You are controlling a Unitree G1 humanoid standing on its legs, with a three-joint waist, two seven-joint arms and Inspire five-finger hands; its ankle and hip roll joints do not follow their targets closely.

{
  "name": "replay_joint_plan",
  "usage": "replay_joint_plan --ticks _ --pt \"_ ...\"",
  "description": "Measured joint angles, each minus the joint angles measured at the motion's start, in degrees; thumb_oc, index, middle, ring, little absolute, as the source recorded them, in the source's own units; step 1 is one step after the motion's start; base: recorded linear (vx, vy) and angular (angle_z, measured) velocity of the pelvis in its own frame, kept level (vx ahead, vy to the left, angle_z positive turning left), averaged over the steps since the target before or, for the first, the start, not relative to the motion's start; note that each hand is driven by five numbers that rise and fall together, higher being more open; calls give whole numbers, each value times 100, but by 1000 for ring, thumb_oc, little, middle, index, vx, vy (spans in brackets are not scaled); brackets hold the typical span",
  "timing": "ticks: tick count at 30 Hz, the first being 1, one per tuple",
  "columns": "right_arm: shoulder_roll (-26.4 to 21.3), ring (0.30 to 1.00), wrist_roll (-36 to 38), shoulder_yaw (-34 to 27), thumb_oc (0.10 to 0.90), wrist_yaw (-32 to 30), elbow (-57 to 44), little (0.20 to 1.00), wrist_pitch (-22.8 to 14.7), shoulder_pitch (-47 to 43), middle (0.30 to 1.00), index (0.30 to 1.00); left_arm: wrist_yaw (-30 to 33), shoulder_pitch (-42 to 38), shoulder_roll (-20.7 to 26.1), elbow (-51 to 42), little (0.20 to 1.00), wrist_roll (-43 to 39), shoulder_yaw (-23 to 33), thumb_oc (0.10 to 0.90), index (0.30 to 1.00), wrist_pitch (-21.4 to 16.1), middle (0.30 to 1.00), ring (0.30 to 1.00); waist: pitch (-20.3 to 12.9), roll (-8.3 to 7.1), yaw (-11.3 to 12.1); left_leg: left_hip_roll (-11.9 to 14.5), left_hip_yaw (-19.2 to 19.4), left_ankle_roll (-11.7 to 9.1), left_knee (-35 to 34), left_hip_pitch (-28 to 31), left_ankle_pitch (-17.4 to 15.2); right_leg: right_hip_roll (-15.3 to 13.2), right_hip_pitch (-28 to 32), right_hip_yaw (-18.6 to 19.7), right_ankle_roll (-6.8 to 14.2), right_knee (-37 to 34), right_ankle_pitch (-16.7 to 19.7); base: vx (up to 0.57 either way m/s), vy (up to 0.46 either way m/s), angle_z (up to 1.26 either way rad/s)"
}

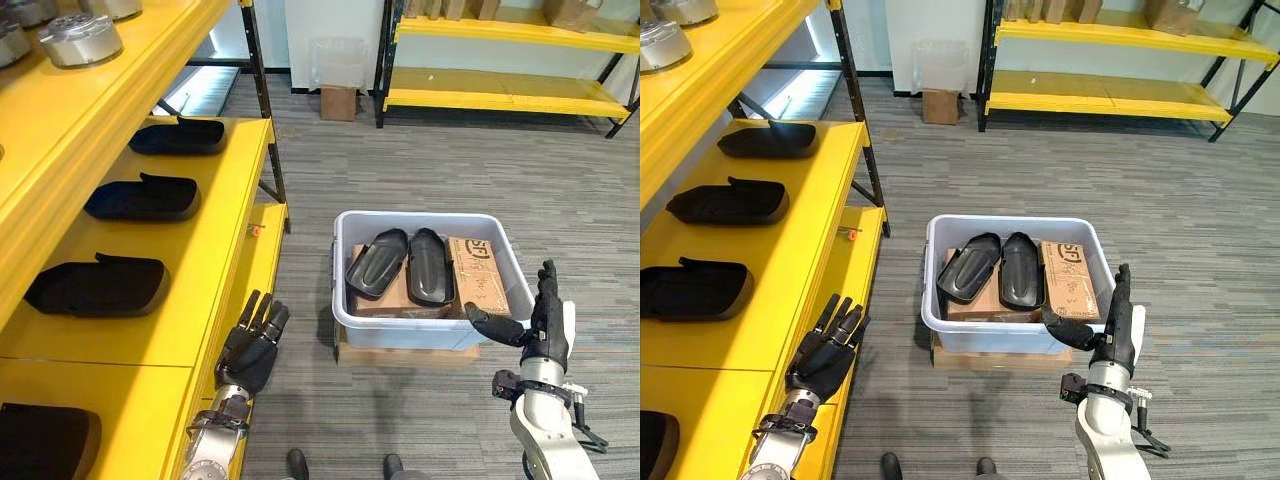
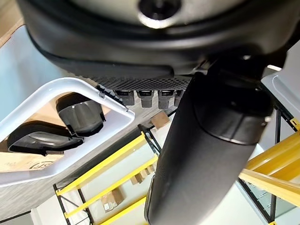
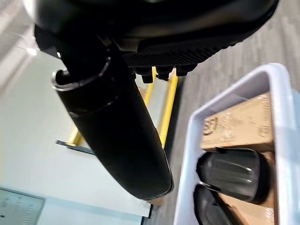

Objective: Move parts from the plastic box to the shelf.

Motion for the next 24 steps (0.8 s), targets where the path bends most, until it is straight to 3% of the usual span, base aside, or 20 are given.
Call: replay_joint_plan --ticks 8,11,15,18,19,20,21,22,23,24 --pt "-1 1000 -38 1 900 -202 14 1000 -89 72 1000 1000 -122 21 1 1 1000 50 -11 900 1000 56 1000 1000 -6 10 -8 22 81 -20 0 -17 -28 2 -160 44 -44 120 -36 20 91 -7" --pt "-11 1000 -273 -69 900 -281 -7 1000 -280 55 1000 1000 -122 7 10 3 1000 174 -25 900 1000 50 1000 1000 -10 19 -3 27 168 42 0 -26 -36 11 -415 89 -20 570 -70 -18 170 -15" --pt "-85 1000 -319 -116 900 -437 -4 1000 -312 22 1000 1000 -122 -198 11 161 1000 171 -23 900 1000 52 1000 1000 11 120 33 57 149 182 24 -155 -44 11 -1350 -21 81 2120 -45 -51 87 -12" --pt "-76 1000 -313 -113 900 -437 -4 1000 -421 82 1000 1000 -114 -161 9 278 1000 179 17 900 1000 55 1000 1000 62 172 32 52 146 291 -3 -90 -72 -159 -2090 -16 525 3426 120 17 -44 -5" --pt "-80 1000 -309 -134 900 -439 -11 1000 -467 182 1000 1000 -114 71 32 157 1000 180 91 900 1000 55 1000 1000 89 229 11 65 152 310 -3 -86 -81 -105 -2245 -65 390 3600 -148 97 -267 9" --pt "-76 1000 -305 -168 900 -430 -18 1000 -484 214 1000 1000 -122 191 81 87 1000 179 133 900 1000 53 1000 1000 104 233 59 85 237 353 -1 -115 -64 -115 -2282 -256 317 3336 -202 138 -391 -8" --pt "-55 1000 -321 -182 900 -412 67 1000 -600 172 1000 1000 -133 232 137 146 1000 181 162 900 1000 54 1000 1000 121 260 273 91 434 319 27 -144 -79 -412 -2273 -679 353 2564 -218 157 -448 -31" --pt "-27 1000 -320 -158 900 -362 117 1000 -639 98 1000 1000 -135 205 220 302 1000 178 195 900 1000 50 1000 1000 168 252 337 70 540 288 144 -229 -91 -810 -2162 -964 385 1377 -43 180 -423 -32" --pt "-28 1000 -319 -118 900 -309 96 1000 -638 111 1000 1000 -134 219 242 413 1000 179 230 900 1000 49 1000 1000 199 273 333 36 515 278 143 -227 -98 -1012 -2047 -935 435 565 71 156 -365 -7" --pt "-23 1000 -319 -86 900 -258 86 1000 -638 118 1000 1000 -132 246 236 528 1000 178 316 900 1000 47 1000 1000 243 330 305 56 454 267 132 -216 -94 -1159 -1996 -704 528 215 237 140 -370 15"
